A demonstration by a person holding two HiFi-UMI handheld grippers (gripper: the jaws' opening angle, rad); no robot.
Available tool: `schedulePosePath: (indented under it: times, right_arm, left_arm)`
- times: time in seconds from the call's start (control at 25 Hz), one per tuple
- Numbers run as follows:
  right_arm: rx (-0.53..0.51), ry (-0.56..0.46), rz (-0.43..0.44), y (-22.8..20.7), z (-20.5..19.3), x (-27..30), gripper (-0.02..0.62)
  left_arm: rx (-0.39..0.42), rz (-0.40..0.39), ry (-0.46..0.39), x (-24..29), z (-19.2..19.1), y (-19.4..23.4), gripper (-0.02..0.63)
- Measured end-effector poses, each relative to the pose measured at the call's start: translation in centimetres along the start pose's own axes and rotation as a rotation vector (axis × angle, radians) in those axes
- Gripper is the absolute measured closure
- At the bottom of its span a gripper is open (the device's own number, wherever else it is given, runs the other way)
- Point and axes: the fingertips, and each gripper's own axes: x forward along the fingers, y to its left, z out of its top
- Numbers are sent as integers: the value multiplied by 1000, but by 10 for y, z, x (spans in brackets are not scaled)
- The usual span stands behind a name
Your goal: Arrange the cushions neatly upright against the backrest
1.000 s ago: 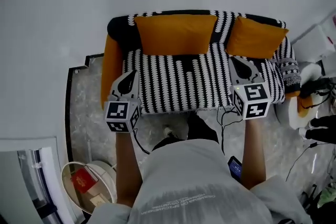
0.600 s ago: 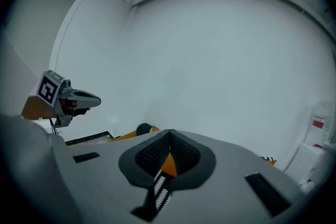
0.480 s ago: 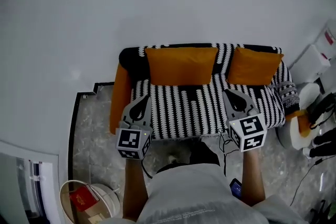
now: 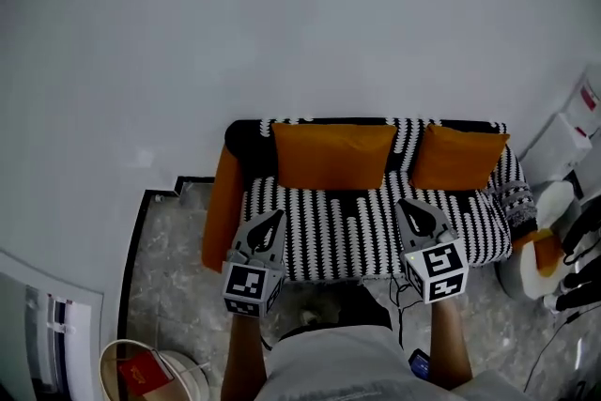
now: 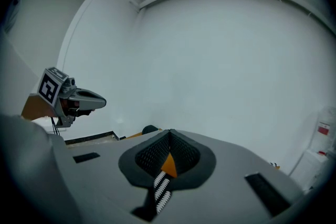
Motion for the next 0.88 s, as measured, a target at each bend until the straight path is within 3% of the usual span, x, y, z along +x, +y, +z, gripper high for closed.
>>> schedulePosePath:
  times: [0.88]
  right_arm:
    - [12,23,0,-6,-16,25,592]
  left_arm:
    - [2,-1,35,20,-13,12,589]
